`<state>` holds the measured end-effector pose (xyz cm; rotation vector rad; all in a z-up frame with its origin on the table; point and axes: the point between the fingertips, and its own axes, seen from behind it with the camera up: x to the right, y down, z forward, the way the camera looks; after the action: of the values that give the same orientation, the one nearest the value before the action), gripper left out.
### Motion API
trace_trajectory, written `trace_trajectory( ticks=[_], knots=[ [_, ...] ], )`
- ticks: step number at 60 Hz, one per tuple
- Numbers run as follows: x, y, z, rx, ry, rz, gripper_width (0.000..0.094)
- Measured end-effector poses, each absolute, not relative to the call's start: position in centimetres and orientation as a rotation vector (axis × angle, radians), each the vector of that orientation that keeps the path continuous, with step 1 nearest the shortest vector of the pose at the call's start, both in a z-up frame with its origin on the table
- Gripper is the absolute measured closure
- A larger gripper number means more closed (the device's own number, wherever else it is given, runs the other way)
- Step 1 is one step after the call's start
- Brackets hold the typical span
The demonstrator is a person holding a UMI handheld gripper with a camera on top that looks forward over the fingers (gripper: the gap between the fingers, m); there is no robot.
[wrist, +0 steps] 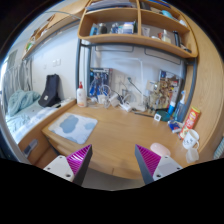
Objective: Arrange mouse
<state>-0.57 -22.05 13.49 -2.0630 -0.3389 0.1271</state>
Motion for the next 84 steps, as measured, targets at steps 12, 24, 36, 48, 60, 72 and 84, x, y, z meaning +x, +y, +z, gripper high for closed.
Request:
trace_trajectory(
  ticks=[12,24,36,48,60,72,84],
  knots=[
    [10.0,-20.5,5.4,-2.189,-0.293,0.042,0.0074],
    [18.5,-16.6,1.1,-2.264,-0.196,0.001,0.0077],
    [22.1,-11.6,-0.6,-2.296,-0.133,0.059,0.009],
    [22.6,-7.6,-1.5,-2.314,-0.102,0.16,0.009],
    [24.1,-4.2,-1.5,-2.309,-0.039,0.157,0.0204],
    [24.9,-2.4,-1.6,-2.315,0.02,0.126,0.034],
    [24.9,-2.1,-1.7,-2.31,0.05,0.096,0.0499]
  ],
)
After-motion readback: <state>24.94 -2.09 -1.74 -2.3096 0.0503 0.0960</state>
